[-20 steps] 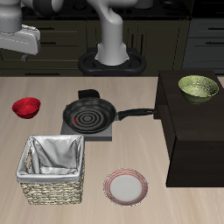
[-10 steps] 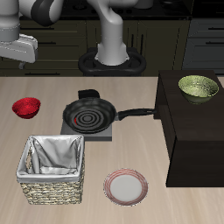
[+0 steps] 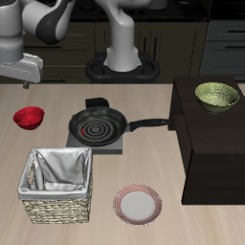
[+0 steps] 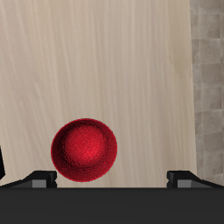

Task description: Place the red bowl in the basket

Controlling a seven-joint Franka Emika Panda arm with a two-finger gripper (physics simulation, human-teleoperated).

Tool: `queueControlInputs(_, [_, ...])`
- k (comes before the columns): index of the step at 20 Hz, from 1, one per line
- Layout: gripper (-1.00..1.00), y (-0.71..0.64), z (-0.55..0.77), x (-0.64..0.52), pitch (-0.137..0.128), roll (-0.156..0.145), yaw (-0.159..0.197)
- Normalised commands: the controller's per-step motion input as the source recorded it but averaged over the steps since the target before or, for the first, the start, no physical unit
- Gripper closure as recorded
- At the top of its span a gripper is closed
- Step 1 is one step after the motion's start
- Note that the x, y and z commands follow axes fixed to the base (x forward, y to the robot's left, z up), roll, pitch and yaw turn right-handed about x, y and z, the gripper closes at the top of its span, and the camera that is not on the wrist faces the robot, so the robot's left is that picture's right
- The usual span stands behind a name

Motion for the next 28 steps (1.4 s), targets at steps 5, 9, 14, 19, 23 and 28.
queueControlInputs(5, [-1.00, -0.02, -0.39, -0.05, 0.040, 0.006, -0.014])
queueControlInputs(9, [-1.00, -0.14, -0.45, 0.04, 0.066, -0.028, -0.034])
queueControlInputs(14, [-1.00, -0.05, -0.29, -0.08, 0.014, -0.023, 0.008])
queueControlInputs(19, [-1.00, 0.08, -0.26, -0.04, 0.029, 0.016, 0.003])
queueControlInputs(23, [-1.00, -0.10, -0.41, 0.02, 0.067, -0.016, -0.006])
queueControlInputs(28, [-1.00, -0.01, -0.19, -0.02, 0.023, -0.003, 0.005])
